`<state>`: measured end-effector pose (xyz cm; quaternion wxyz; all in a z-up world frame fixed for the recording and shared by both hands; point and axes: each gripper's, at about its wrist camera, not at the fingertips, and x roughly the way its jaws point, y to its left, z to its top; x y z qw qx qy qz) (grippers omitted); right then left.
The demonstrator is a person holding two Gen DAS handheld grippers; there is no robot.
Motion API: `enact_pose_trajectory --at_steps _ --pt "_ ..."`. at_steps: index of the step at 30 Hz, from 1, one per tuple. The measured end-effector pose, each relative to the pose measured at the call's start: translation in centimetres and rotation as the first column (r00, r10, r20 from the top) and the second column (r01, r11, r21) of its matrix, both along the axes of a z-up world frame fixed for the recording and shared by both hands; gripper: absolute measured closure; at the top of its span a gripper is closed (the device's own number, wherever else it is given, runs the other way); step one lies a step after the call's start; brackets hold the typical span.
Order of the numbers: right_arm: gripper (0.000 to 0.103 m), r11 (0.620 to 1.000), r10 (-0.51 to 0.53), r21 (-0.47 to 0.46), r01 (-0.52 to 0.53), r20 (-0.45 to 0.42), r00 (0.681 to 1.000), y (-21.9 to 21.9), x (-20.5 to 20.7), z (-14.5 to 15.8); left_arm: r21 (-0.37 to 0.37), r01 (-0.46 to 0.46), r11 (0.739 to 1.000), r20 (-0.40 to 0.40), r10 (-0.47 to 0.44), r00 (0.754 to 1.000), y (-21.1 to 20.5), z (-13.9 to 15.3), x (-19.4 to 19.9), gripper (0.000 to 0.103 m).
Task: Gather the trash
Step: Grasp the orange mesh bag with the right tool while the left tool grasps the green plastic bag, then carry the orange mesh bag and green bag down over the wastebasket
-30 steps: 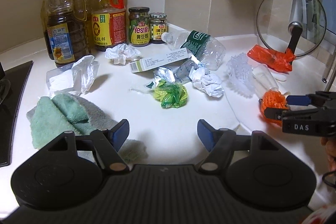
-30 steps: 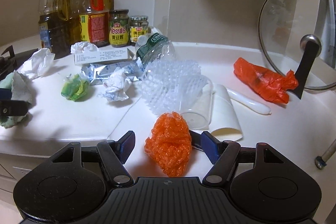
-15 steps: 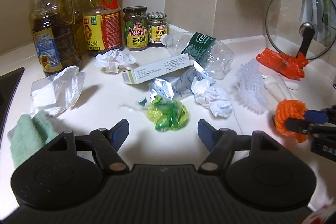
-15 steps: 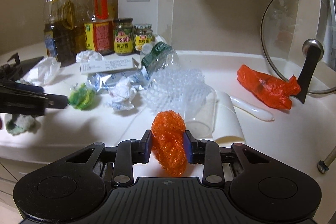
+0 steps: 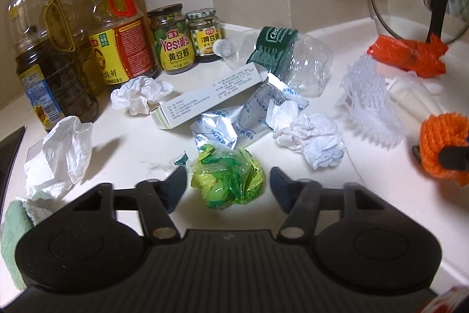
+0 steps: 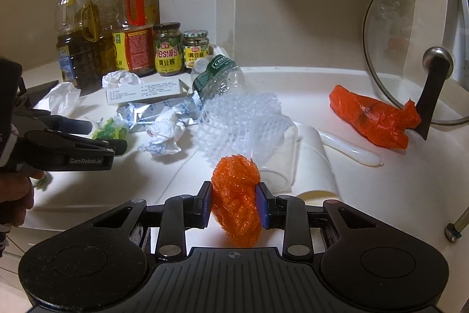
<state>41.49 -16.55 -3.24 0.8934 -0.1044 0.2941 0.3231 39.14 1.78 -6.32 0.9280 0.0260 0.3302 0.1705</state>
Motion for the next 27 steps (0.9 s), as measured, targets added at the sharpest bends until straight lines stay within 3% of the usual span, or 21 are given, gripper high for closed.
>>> enact_pose_trajectory --at_steps 4,7,27 --pt "0.071 1.0 -0.006 0.0 0.006 -0.004 1.0 -0.1 0.1 -0.1 0.004 -0.002 1.0 -0.006 0.002 1.0 0.1 -0.1 -0.1 0.065" --pt "0.071 1.0 -0.007 0.0 0.007 -0.004 1.0 0.0 0.0 0.0 0.0 -0.011 1.0 0.005 0.011 1.0 0.2 0.4 -0.7 0.069" --pt "0.071 0.999 0.032 0.036 -0.032 0.022 0.999 0.4 -5.8 1.9 -0.109 0.049 0.993 0.116 -0.037 0.993 -2.3 5.6 -11.5 0.07"
